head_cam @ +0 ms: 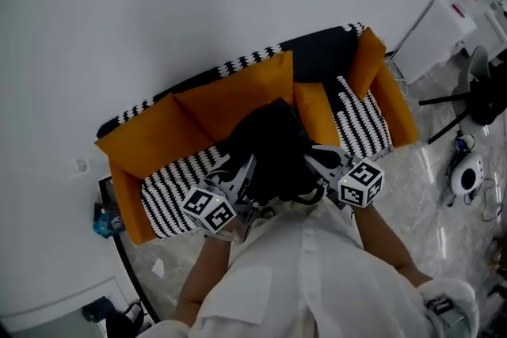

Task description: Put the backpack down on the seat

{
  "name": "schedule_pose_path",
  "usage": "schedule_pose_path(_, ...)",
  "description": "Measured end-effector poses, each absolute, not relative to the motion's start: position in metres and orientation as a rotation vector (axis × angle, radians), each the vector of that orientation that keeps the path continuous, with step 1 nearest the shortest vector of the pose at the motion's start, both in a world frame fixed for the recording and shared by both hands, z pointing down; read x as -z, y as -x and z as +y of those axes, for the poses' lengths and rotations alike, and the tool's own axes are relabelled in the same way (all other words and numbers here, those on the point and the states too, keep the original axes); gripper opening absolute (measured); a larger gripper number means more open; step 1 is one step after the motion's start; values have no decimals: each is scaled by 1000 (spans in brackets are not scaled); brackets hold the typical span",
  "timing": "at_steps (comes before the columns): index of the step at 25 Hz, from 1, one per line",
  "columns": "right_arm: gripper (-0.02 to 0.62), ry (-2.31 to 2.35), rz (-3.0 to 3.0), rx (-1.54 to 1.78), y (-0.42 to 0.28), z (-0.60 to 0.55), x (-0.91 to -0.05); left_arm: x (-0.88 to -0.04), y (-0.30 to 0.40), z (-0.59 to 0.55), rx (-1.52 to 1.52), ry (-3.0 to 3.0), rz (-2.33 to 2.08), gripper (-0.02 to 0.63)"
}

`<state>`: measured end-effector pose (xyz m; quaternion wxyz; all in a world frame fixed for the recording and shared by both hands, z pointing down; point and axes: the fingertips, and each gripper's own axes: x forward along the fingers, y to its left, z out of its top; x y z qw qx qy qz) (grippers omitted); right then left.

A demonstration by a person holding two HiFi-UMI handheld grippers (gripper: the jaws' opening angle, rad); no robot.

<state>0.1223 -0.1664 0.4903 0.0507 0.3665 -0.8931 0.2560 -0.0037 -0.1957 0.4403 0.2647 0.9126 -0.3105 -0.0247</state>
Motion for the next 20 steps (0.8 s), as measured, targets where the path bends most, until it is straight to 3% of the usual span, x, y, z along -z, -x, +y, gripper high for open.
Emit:
schedule_pose_path(8,48,-871,-2656,-775,-139,-229,-541,-487,-16,-245,-31,-2411,-979,76)
schedule_pose_path(20,46,-904,-2400,-838,-134,-287,-650,-601,-16,-294,-107,-2234,-980,77)
